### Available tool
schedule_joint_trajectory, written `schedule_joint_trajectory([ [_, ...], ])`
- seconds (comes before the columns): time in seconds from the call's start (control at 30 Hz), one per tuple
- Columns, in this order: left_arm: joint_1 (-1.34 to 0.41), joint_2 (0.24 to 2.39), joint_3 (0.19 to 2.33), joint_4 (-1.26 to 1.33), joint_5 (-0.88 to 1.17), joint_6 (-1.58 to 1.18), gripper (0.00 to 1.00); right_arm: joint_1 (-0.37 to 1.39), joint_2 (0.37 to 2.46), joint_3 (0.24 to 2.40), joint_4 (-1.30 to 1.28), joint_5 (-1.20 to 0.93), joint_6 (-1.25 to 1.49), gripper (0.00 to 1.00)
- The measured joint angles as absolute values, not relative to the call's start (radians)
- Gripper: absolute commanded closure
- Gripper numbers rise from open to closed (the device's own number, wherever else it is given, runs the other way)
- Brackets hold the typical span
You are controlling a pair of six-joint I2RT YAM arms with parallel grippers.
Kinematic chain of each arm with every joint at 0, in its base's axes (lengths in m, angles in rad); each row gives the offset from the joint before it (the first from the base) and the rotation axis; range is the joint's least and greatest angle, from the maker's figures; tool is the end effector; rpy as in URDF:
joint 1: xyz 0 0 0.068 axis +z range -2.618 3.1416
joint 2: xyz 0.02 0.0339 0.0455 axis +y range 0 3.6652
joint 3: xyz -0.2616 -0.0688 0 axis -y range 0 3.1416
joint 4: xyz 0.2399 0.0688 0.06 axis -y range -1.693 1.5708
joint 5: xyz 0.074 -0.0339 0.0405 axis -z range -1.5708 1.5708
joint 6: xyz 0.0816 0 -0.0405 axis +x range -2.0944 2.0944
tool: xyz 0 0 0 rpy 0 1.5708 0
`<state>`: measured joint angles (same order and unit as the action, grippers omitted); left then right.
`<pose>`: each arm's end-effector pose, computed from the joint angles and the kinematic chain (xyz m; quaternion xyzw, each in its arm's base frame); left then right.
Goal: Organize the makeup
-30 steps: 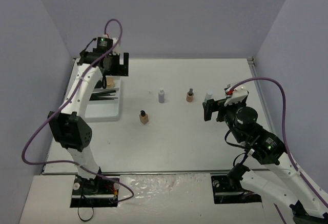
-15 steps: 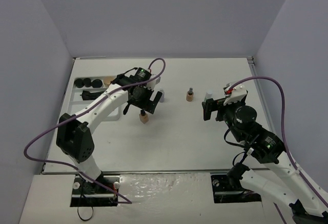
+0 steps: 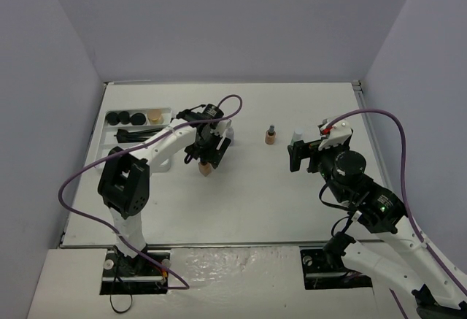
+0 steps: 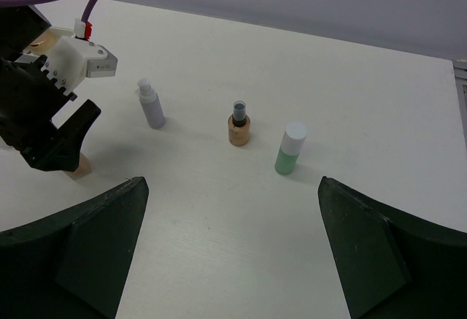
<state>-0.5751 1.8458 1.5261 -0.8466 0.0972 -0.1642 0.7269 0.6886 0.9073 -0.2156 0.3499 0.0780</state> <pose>0.3303 -0.2235 0.2041 0.2092 0.9559 -0.1169 0.1699 0.1604 0.1053 0.3908 -0.1048 0.6983 0.1601 0.6898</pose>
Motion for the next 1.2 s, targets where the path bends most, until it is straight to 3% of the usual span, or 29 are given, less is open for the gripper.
schedule_joint_trajectory([
  [0.3, -0.575, 1.863, 1.526, -0.843, 0.078, -0.167, 0.43, 0.727, 0.684, 0.904, -0.215, 0.350, 0.078, 0.00],
  [0.7, -0.569, 1.889, 1.523, -0.831, 0.070, -0.175, 0.51, 0.727, 0.669, 0.892, -0.217, 0.350, 0.078, 0.00],
  [0.87, -0.564, 1.889, 1.513, -0.826, 0.070, -0.183, 0.61, 0.727, 0.668, 0.892, -0.217, 0.350, 0.078, 0.00],
  [1.2, -0.552, 1.884, 1.492, -0.819, 0.078, -0.199, 0.95, 0.727, 0.668, 0.891, -0.217, 0.350, 0.078, 0.00],
])
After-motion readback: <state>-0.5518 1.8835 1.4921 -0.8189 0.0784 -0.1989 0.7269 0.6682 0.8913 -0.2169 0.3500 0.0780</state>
